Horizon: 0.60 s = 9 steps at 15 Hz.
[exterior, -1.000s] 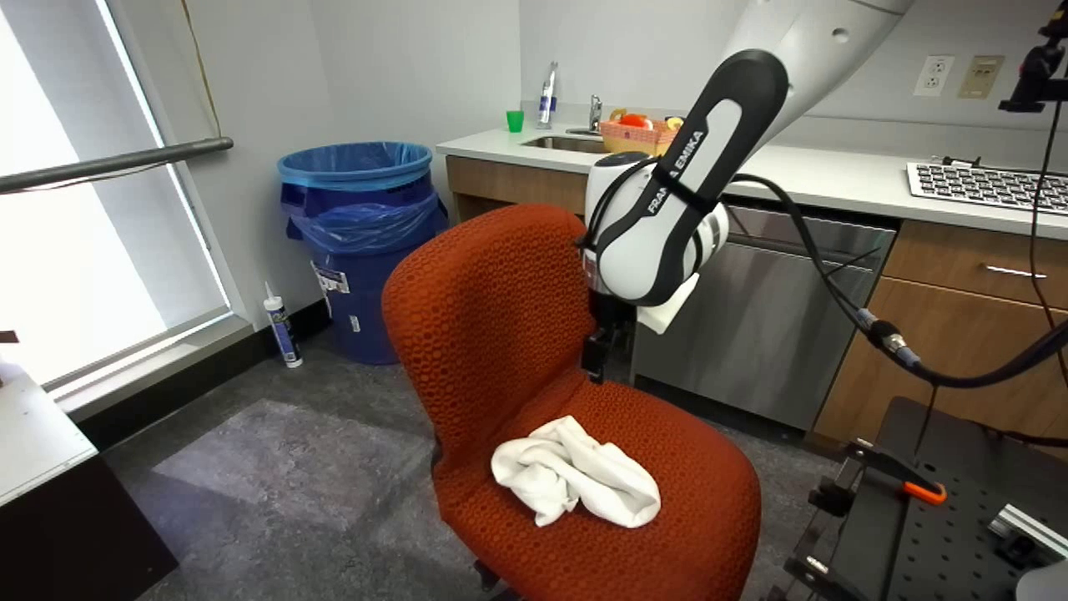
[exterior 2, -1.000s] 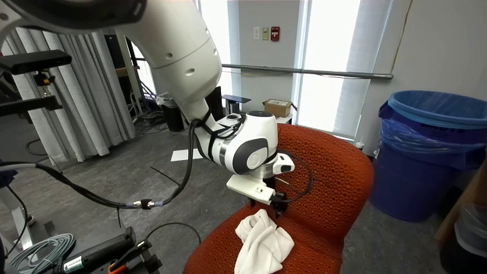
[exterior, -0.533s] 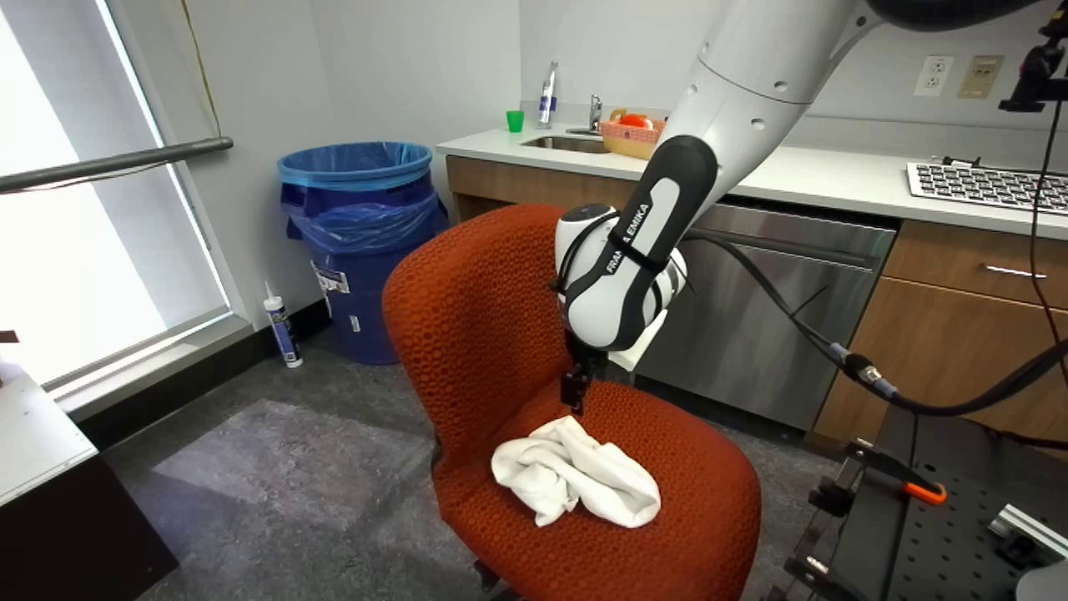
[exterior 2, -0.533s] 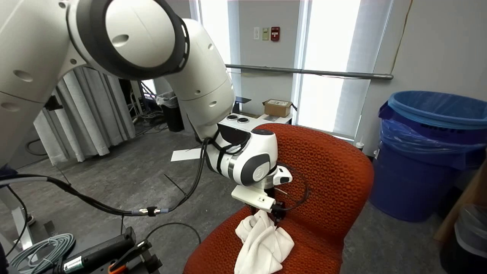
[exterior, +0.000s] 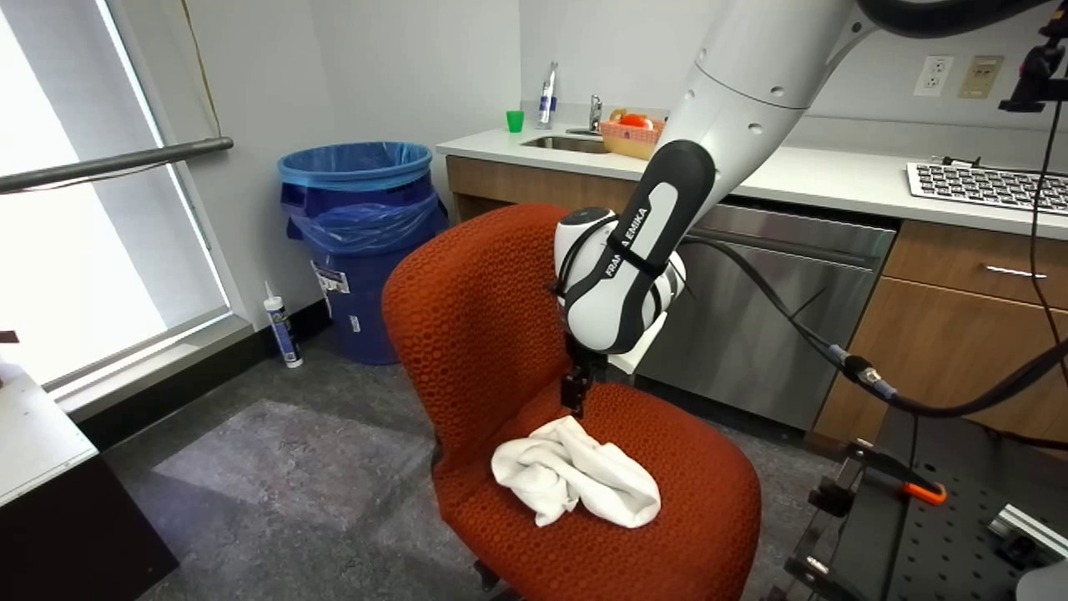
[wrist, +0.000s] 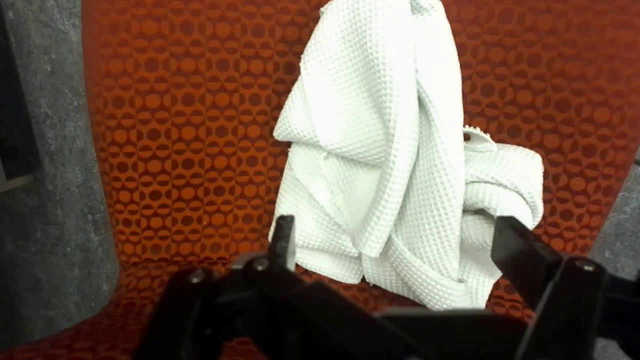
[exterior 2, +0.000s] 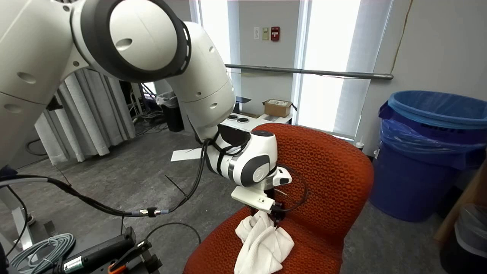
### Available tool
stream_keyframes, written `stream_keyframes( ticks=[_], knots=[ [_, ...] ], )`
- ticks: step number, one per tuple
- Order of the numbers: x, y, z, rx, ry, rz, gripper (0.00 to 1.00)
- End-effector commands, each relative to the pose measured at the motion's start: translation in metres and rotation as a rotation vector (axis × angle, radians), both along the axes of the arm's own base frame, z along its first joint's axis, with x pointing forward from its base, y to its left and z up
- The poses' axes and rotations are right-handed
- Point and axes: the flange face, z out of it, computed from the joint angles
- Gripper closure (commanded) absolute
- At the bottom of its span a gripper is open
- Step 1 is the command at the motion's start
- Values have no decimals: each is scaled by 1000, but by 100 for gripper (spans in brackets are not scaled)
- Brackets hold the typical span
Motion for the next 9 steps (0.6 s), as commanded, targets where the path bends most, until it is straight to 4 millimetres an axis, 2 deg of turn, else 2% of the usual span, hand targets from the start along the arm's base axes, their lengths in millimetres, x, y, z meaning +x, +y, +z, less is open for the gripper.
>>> stream_keyframes(
  ticks=[1, 7, 9],
  knots=[
    [1, 0, 0, 0, 1, 0, 0],
    [1, 0, 0, 0, 1, 0, 0],
    [5, -2, -7, 4, -17, -15, 0]
  ],
)
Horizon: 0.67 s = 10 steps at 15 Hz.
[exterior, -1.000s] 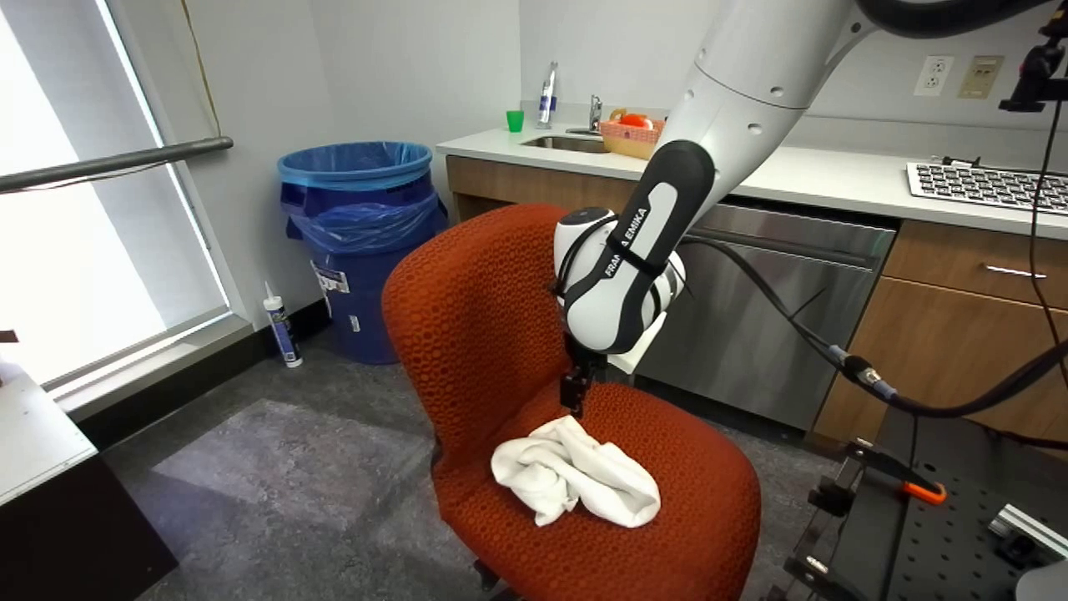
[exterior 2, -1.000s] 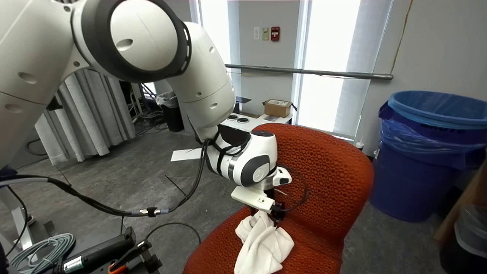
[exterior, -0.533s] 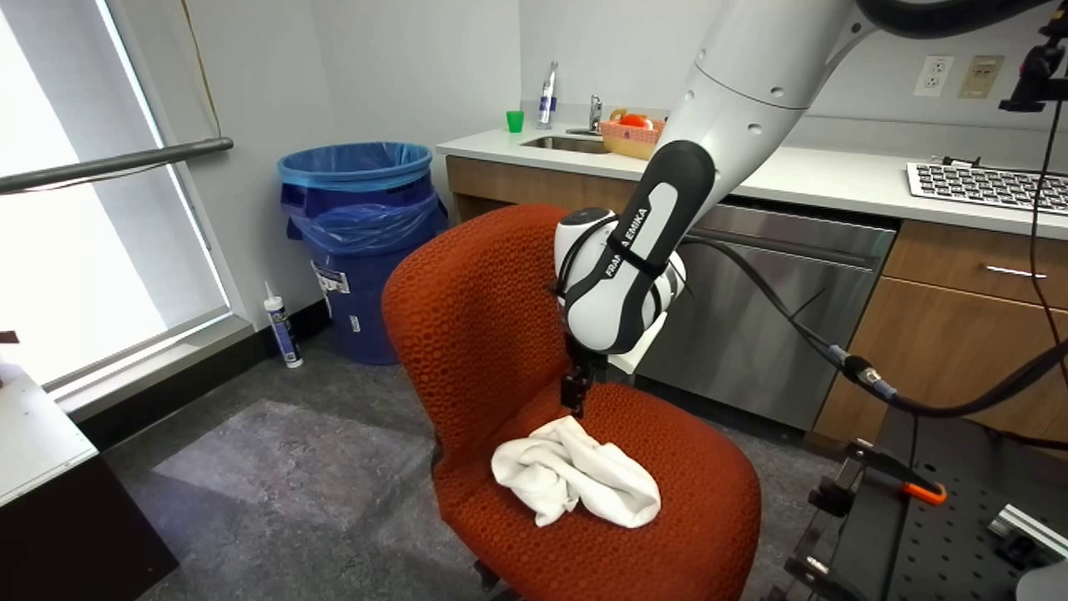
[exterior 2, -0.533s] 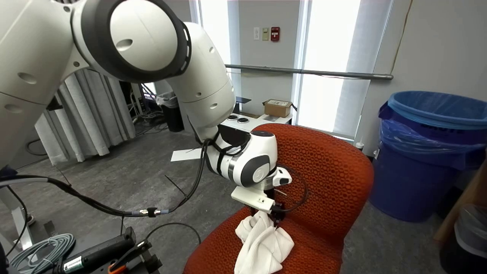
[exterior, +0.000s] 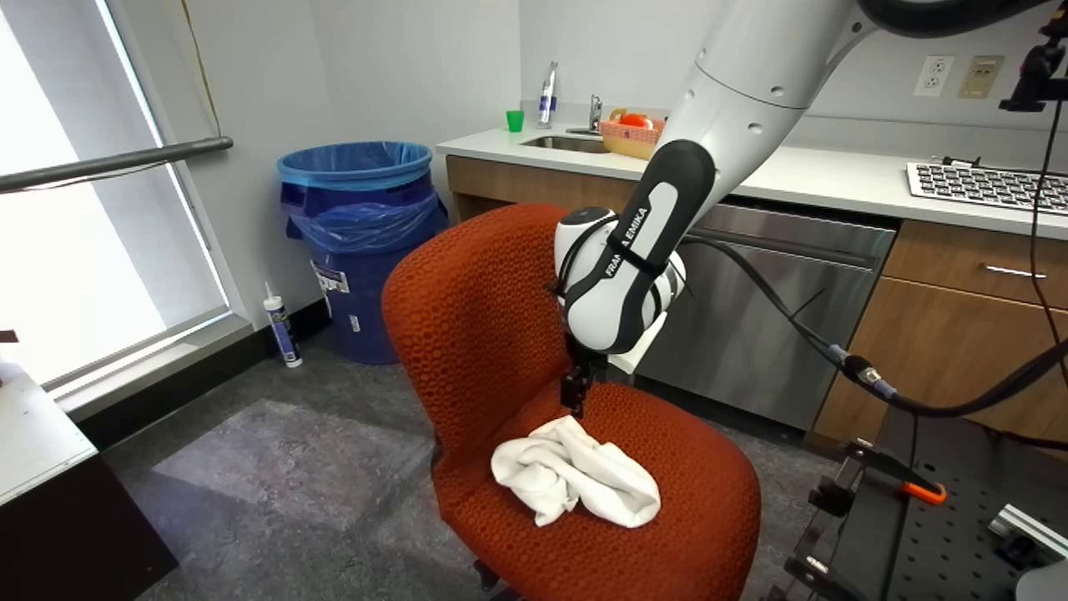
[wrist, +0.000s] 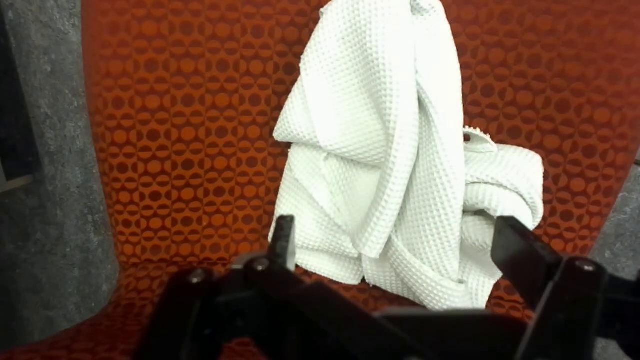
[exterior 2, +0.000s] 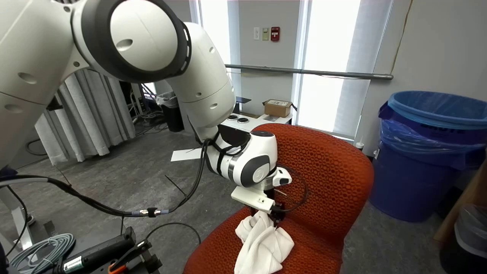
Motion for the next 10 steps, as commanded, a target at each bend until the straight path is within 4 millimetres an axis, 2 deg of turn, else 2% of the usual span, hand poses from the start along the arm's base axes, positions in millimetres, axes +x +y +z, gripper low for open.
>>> stream_keyframes(
  ticks=[1, 4, 7, 10],
  knots=[
    [7, -3, -15, 5, -14, -14, 0],
    [13, 3, -50, 10, -23, -4, 0],
    [19, 21, -94, 19, -27, 3, 0],
    [25, 36, -130, 33, -21, 14, 0]
  ],
)
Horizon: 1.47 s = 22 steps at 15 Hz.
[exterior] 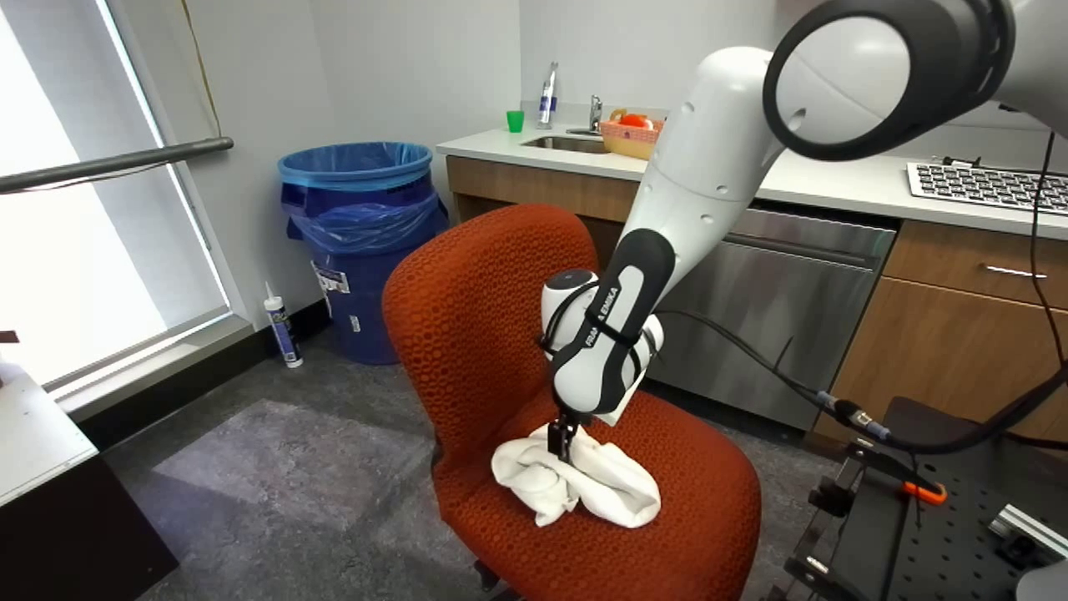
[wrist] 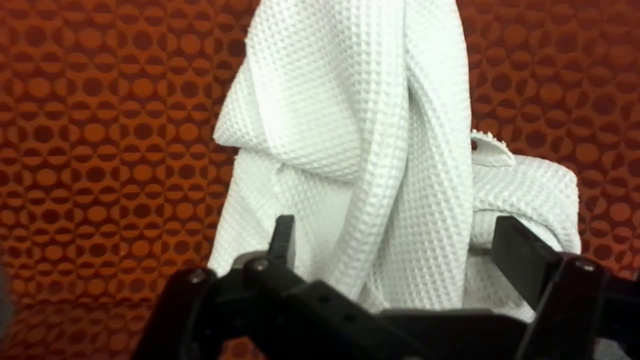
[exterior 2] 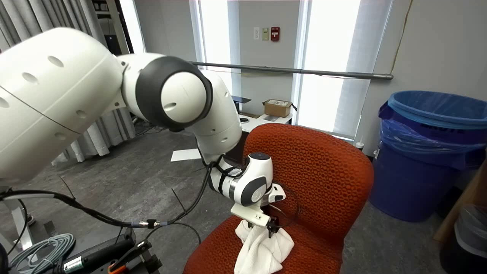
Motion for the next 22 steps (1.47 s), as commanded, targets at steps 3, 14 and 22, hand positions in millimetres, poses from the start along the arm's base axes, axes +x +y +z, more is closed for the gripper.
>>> stream_keyframes(
  ticks=[3, 14, 22],
  knots=[
    [26, 22, -63, 8, -31, -11, 1],
    [48, 21, -66, 11, -79, 9, 97],
    [58, 6, -33, 22, -117, -15, 99]
  ],
)
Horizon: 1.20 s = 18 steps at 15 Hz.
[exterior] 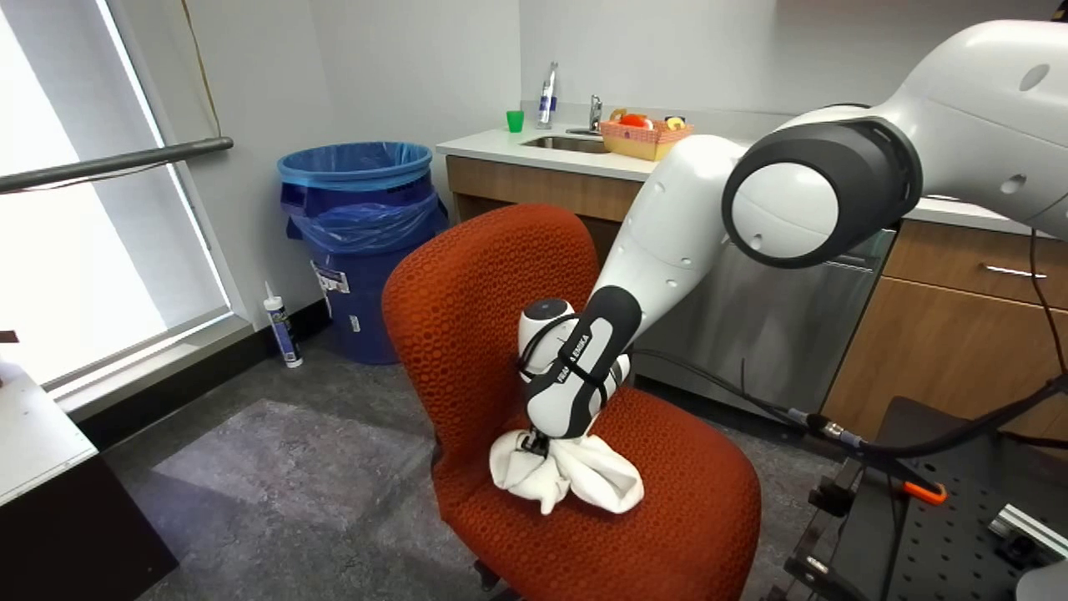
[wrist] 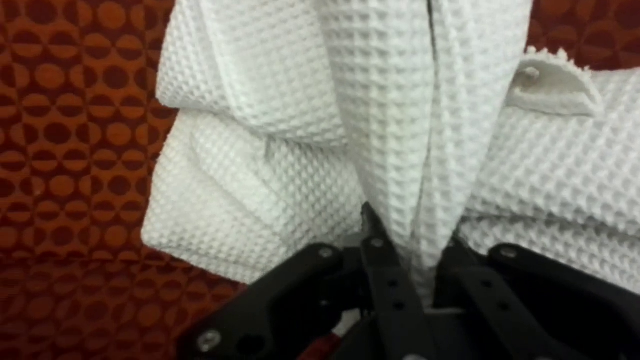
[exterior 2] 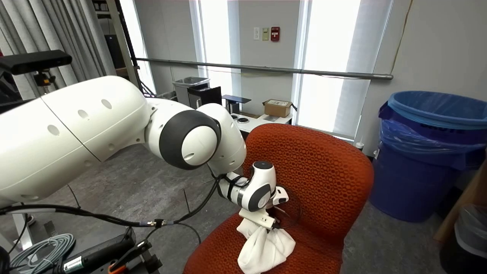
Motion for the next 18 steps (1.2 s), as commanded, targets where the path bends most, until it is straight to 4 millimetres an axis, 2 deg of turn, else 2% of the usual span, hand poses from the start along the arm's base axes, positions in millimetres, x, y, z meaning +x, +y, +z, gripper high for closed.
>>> stream_keyframes(
  ticks=[1, 7, 13, 18],
  knots=[
    [12, -9, 29, 13, -41, -20, 99],
    [41, -11, 107, 8, -115, -39, 99],
    [48, -8, 171, -19, -118, -32, 99],
    [64, -5, 232, -27, -131, -38, 99]
  ],
)
